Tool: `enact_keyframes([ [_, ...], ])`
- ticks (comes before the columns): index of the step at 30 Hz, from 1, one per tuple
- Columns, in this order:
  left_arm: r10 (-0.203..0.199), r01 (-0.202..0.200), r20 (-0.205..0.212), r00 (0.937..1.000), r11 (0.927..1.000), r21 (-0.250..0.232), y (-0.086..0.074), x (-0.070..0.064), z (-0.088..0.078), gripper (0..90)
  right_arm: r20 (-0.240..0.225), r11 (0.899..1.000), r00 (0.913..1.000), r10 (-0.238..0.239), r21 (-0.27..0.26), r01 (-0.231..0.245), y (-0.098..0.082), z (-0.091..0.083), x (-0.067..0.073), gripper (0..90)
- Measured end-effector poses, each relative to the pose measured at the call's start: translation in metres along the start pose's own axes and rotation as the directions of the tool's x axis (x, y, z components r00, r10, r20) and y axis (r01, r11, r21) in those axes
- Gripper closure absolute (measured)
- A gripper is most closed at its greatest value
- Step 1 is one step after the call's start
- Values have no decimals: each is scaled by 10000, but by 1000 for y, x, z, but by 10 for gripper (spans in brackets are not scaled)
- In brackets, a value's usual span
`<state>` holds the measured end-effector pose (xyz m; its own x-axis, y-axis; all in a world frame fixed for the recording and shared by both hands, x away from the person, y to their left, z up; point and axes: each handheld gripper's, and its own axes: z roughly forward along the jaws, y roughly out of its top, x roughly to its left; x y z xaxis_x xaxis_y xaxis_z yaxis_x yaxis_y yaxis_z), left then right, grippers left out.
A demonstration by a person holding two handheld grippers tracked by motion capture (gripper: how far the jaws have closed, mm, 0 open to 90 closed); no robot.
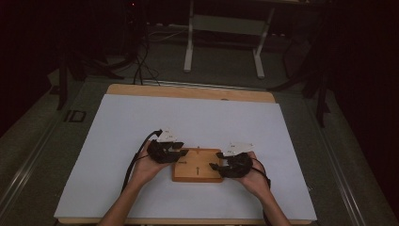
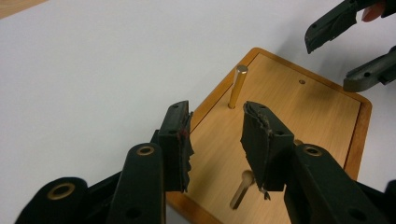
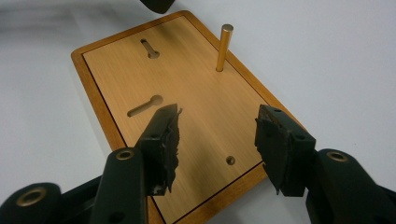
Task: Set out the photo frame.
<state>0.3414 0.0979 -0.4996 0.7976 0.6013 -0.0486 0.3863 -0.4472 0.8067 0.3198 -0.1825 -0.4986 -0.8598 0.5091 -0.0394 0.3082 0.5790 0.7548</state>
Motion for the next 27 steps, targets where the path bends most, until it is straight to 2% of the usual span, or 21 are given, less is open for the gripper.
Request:
enact_keyframes([
  [8,121,-122,203,9997,9999,74,6,-3,12,636,-129,10000,9999,7,-23,-7,-5,0,3,497],
  [14,290,-296,404,9988,9994,156,13,-6,26,647,-223,9998,9997,-67,180,71,-8,6,7,496],
  [19,320,-334,499,9982,9990,287,15,-7,37,678,-247,9999,9997,-63,118,66,-8,5,8,496],
  [27,442,-468,637,9970,9981,393,18,-10,47,809,-289,9999,9996,-56,85,58,-8,2,9,493],
])
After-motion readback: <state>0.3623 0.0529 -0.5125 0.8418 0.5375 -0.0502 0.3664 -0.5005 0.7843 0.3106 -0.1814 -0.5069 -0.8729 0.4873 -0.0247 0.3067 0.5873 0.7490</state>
